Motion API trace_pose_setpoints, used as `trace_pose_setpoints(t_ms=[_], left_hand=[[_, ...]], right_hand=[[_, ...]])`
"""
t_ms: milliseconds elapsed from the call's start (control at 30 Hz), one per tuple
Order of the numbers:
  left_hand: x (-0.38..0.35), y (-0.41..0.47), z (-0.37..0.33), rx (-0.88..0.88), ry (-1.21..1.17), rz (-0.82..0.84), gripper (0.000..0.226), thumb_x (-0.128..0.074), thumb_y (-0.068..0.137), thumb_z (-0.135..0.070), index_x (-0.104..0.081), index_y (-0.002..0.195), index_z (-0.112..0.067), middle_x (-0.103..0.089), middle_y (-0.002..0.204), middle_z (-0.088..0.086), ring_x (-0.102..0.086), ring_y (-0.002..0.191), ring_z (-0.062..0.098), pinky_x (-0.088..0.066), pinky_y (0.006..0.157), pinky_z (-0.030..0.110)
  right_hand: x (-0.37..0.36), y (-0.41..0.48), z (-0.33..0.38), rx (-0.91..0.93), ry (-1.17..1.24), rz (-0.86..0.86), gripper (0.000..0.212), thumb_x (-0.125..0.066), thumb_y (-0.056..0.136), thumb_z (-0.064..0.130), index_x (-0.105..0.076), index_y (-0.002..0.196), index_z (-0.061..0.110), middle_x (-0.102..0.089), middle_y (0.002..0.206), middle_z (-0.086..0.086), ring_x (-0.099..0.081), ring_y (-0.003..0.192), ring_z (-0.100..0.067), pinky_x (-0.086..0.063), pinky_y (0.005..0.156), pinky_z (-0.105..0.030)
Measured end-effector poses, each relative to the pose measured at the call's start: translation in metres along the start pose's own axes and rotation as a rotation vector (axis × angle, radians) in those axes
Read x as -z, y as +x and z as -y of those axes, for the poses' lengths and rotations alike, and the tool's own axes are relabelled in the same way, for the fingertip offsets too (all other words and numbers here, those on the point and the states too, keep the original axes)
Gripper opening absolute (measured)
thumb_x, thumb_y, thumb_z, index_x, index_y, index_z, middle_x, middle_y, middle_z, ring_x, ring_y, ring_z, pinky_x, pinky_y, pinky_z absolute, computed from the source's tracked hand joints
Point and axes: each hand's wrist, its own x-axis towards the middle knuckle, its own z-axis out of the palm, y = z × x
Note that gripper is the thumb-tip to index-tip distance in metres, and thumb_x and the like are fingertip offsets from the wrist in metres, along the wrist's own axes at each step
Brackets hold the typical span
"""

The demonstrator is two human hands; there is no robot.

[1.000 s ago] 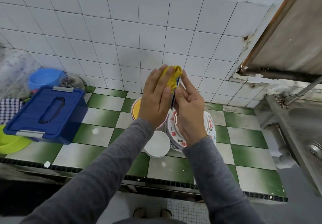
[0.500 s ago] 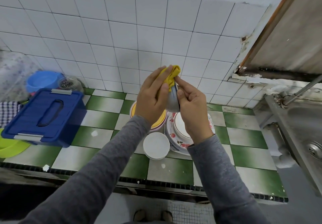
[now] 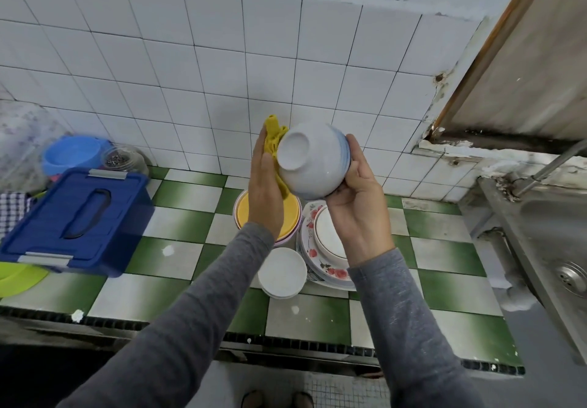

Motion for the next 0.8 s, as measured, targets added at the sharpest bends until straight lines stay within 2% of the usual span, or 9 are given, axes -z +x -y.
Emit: trace_pose_setpoints(t_ms=[67,100,200,300,367,500,567,667,800], left_hand=[[-0.007,-0.006,0.005,-0.157,0.122,-0.021,0.046,-0.023,0.105,-0.026,-0.024,0.151,-0.016,-0.029,0.158,-0.001,-0.029,0.147,0.01,-0.027,0.121,0.036],[-0.009,-0.008,0.008,-0.235,0.199,-0.028,0.048,-0.024,0.105,-0.025,-0.022,0.151,-0.013,-0.026,0.157,0.001,-0.026,0.147,0.009,-0.025,0.121,0.034],[-0.009,-0.004,0.013,-0.416,0.416,-0.023,0.052,-0.025,0.106,-0.028,-0.021,0.154,-0.007,-0.023,0.157,0.012,-0.022,0.148,0.012,-0.022,0.122,0.035],[-0.005,0.005,0.016,-0.65,0.628,0.069,0.051,-0.02,0.107,-0.034,-0.019,0.158,-0.023,-0.025,0.155,0.013,-0.024,0.146,0.039,-0.023,0.12,0.054],[-0.002,0.01,0.016,-0.742,0.738,0.152,0.049,-0.021,0.107,-0.032,-0.021,0.156,-0.028,-0.028,0.154,0.013,-0.023,0.145,0.042,-0.024,0.118,0.057],[0.003,0.017,0.009,-0.737,0.811,0.253,0.046,-0.031,0.105,-0.024,-0.045,0.144,-0.006,-0.042,0.15,0.018,-0.034,0.142,0.04,-0.031,0.114,0.057],[0.004,0.021,0.003,-0.611,0.752,0.261,0.045,-0.034,0.103,-0.02,-0.05,0.142,-0.005,-0.049,0.146,0.015,-0.045,0.135,0.032,-0.038,0.111,0.05],[0.008,0.023,0.0,-0.418,0.645,0.275,0.046,-0.032,0.103,-0.022,-0.049,0.144,-0.009,-0.052,0.143,0.009,-0.051,0.13,0.02,-0.044,0.108,0.039],[0.01,0.021,0.001,-0.341,0.574,0.31,0.044,-0.034,0.104,-0.02,-0.049,0.144,-0.011,-0.052,0.144,0.005,-0.048,0.132,0.012,-0.037,0.111,0.023]], right_hand=[[-0.007,-0.001,-0.004,-0.024,0.148,-0.051,0.038,-0.034,0.105,0.0,-0.053,0.135,0.015,-0.07,0.108,-0.002,-0.073,0.085,-0.012,-0.062,0.069,-0.032],[-0.01,-0.001,-0.005,-0.029,0.19,-0.074,0.043,-0.033,0.105,-0.001,-0.048,0.141,0.016,-0.069,0.107,-0.003,-0.074,0.08,-0.012,-0.062,0.067,-0.031],[-0.016,-0.001,-0.01,-0.01,0.2,-0.084,0.05,-0.032,0.106,-0.002,-0.04,0.149,0.023,-0.067,0.115,-0.007,-0.074,0.085,-0.014,-0.062,0.072,-0.032],[-0.019,0.001,-0.009,0.014,0.159,-0.082,0.049,-0.038,0.107,0.003,-0.04,0.149,0.028,-0.065,0.123,-0.014,-0.074,0.09,-0.017,-0.061,0.082,-0.033],[-0.02,0.002,-0.007,0.035,0.075,-0.097,0.049,-0.043,0.106,0.004,-0.041,0.148,0.029,-0.066,0.122,-0.018,-0.072,0.087,-0.018,-0.061,0.079,-0.031],[-0.017,0.001,-0.01,0.132,-0.308,-0.077,0.044,-0.044,0.104,0.002,-0.047,0.139,0.029,-0.069,0.076,0.003,-0.063,0.069,-0.01,-0.055,0.062,-0.026],[-0.014,0.0,-0.012,0.173,-0.511,-0.06,0.04,-0.045,0.104,0.001,-0.05,0.133,0.029,-0.067,0.067,0.009,-0.063,0.065,-0.009,-0.056,0.062,-0.033],[-0.009,-0.004,-0.013,0.213,-0.703,-0.042,0.034,-0.045,0.104,0.003,-0.055,0.121,0.031,-0.073,0.085,0.001,-0.069,0.085,-0.022,-0.06,0.077,-0.045],[-0.005,-0.003,-0.012,0.238,-0.755,-0.038,0.027,-0.044,0.105,0.004,-0.061,0.117,0.021,-0.069,0.107,0.003,-0.068,0.103,-0.023,-0.06,0.086,-0.041]])
